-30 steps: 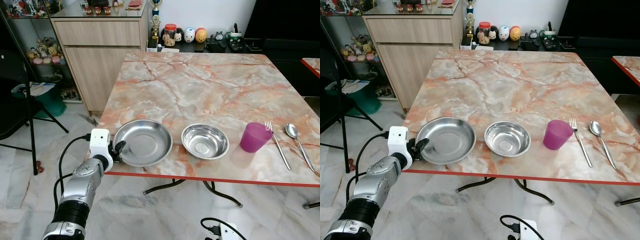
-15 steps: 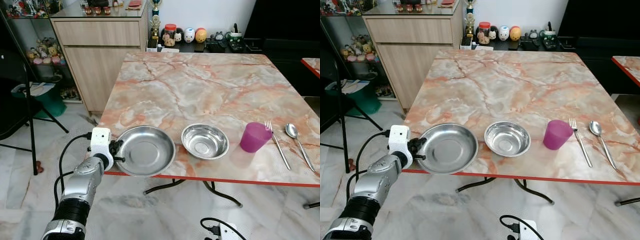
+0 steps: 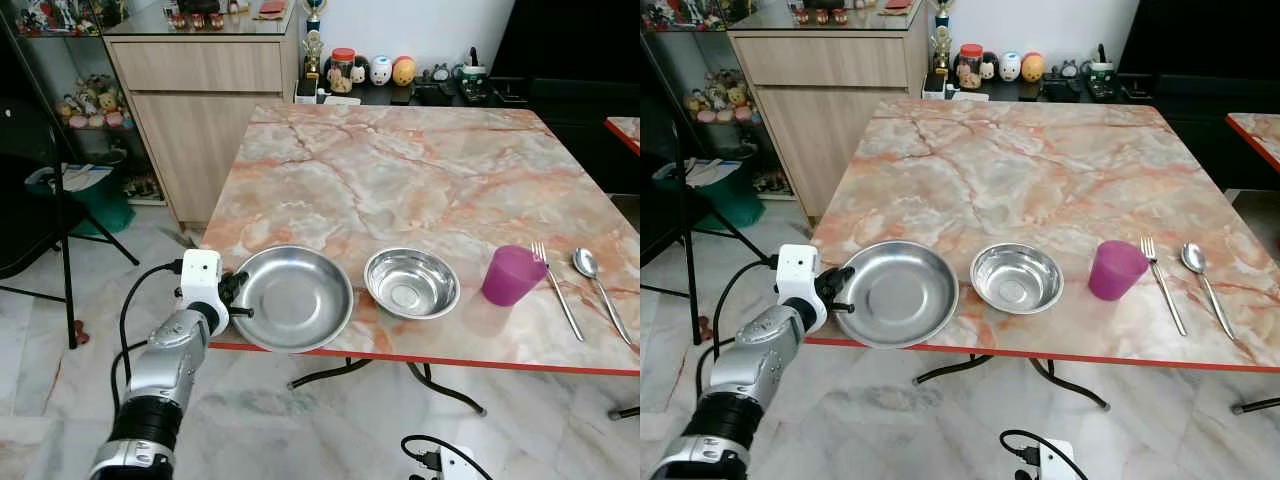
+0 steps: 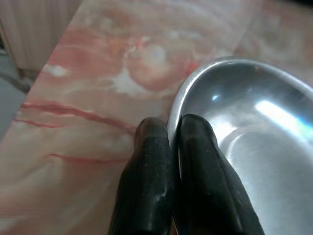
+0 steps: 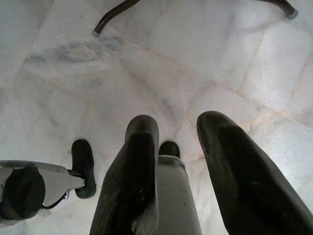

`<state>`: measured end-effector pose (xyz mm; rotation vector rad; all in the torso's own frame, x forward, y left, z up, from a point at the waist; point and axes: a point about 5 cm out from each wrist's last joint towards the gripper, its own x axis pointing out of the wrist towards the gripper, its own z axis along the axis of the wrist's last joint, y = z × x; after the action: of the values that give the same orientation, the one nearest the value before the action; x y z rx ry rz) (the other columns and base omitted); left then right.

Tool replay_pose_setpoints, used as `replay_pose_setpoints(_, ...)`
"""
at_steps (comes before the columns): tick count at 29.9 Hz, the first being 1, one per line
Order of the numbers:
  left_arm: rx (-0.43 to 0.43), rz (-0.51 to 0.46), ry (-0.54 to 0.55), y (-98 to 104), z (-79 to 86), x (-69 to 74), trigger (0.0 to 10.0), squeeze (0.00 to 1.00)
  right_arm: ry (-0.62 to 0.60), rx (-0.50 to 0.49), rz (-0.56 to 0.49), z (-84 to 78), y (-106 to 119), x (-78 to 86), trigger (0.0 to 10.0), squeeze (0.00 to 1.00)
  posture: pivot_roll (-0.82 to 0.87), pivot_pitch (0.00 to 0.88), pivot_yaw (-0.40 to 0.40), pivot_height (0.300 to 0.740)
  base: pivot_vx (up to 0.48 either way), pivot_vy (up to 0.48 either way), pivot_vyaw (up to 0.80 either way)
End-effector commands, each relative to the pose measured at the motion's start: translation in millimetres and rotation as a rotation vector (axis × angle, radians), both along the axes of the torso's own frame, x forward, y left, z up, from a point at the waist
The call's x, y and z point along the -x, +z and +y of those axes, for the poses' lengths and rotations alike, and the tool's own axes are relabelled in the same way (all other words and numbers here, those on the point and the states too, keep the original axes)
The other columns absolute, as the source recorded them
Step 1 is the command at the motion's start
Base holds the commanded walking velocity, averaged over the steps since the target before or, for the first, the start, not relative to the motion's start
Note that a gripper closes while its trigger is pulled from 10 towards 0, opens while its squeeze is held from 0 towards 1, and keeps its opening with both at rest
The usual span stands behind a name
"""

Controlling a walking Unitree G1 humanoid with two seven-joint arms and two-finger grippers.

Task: Setting the table

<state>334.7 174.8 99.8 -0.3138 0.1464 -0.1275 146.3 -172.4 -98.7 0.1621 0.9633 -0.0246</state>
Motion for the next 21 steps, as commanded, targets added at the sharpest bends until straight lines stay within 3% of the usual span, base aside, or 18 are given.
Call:
replay_pose_setpoints(1, 0.132, -0.053, 0.063, 6, 9.3, 1.0, 0.1, 0.00, -0.014, 0.001, -0.004, -1.3, 1, -1.7, 10.0, 0.00, 0.10, 0.000, -0.028, 0.740, 0.000, 0.000, 0.00)
replay_pose_setpoints(2, 0.159, -0.063, 0.066, 7, 9.5, 1.2, 0.4, 0.00, -0.014, 0.002, -0.003, -1.5, 1, -1.6, 10.0, 0.00, 0.10, 0.000, -0.028, 0.740, 0.000, 0.000, 0.00)
replay_pose_setpoints(3, 0.220, -0.071, 0.069, 8, 9.3, 1.4, 2.0, 0.00, -0.014, 0.002, -0.003, -1.7, 1, -1.6, 10.0, 0.00, 0.10, 0.000, -0.031, 0.740, 0.000, 0.000, 0.00)
replay_pose_setpoints(4, 0.260, -0.077, 0.070, 9, 9.0, 1.6, 2.0, 0.00, -0.015, 0.003, -0.003, -1.9, 1, -1.6, 10.0, 0.00, 0.10, 0.000, -0.031, 0.740, 0.000, 0.000, 0.00)
replay_pose_setpoints(5, 0.290, -0.084, 0.076, 9, 9.4, 1.7, 9.4, 0.00, -0.015, 0.003, -0.003, -2.2, 1, -1.5, 10.0, 0.00, 0.10, 0.000, -0.032, 0.740, 0.000, 0.000, 0.00)
replay_pose_setpoints(6, 0.356, -0.094, 0.095, 10, 11.2, 1.8, 10.0, 0.00, -0.015, 0.003, -0.003, -2.6, 1, -1.4, 10.0, 0.00, 0.10, 0.000, -0.033, 0.740, 0.000, 0.000, 0.00)
replay_pose_setpoints(9, 0.427, -0.111, 0.125, 10, 14.9, 2.0, 10.0, 0.00, -0.018, 0.003, -0.003, -3.3, 1, -1.0, 10.0, 0.00, 0.10, 0.000, -0.036, 0.740, 0.000, 0.000, 0.00)
replay_pose_setpoints(11, 0.550, -0.126, 0.169, 10, 18.6, 1.8, 10.0, 0.00, -0.020, 0.004, -0.002, -4.0, 1, -0.6, 10.0, 0.00, 0.10, 0.000, -0.038, 0.740, 0.000, 0.000, 0.00)
replay_pose_setpoints(15, 0.670, -0.143, 0.218, 12, 20.4, 1.3, 10.0, 0.00, -0.024, 0.006, -0.001, -4.8, 0, 0.0, 10.0, 0.00, 0.09, 0.000, -0.041, 0.740, 0.000, 0.000, 0.00)
replay_pose_setpoints(16, 0.735, -0.161, 0.240, 15, 20.7, 0.5, 10.0, 0.00, -0.026, 0.006, 0.000, -5.1, 0, 0.4, 10.0, 0.00, 0.09, 0.000, -0.042, 0.740, 0.000, 0.000, 0.00)
replay_pose_setpoints(21, 0.768, -0.203, 0.230, 25, 16.6, -1.4, 10.0, 0.00, -0.027, 0.008, 0.001, -5.7, 0, 1.0, 10.0, 0.00, 0.09, 0.000, -0.045, 0.740, 0.000, 0.000, 0.00)
